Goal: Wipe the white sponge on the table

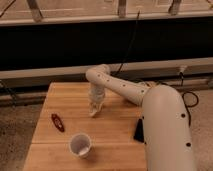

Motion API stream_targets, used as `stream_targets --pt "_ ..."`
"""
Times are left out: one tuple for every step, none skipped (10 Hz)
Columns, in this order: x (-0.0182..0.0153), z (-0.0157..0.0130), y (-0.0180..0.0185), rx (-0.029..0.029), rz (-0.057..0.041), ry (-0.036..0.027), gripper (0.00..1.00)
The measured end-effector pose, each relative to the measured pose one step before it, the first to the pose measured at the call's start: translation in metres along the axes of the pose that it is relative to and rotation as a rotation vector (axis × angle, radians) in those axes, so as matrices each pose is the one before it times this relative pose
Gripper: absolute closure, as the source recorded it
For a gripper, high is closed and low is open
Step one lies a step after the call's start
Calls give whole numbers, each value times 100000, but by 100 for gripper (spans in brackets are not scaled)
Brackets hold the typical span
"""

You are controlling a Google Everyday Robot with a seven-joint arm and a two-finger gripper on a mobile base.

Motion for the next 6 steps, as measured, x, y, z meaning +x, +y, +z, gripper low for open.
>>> stream_targets --pt "-352 107 -631 319 -1747 -421 97" --pt "-314 43 -822 388 -2060 -313 97" --pt "-243 110 -946 540 -2021 -254 97" --pt "-136 83 -684 316 -1428 -234 97" --pt "-45 69 -676 220 -1682 -473 97" --pt "84 -45 -330 147 -759 -233 97"
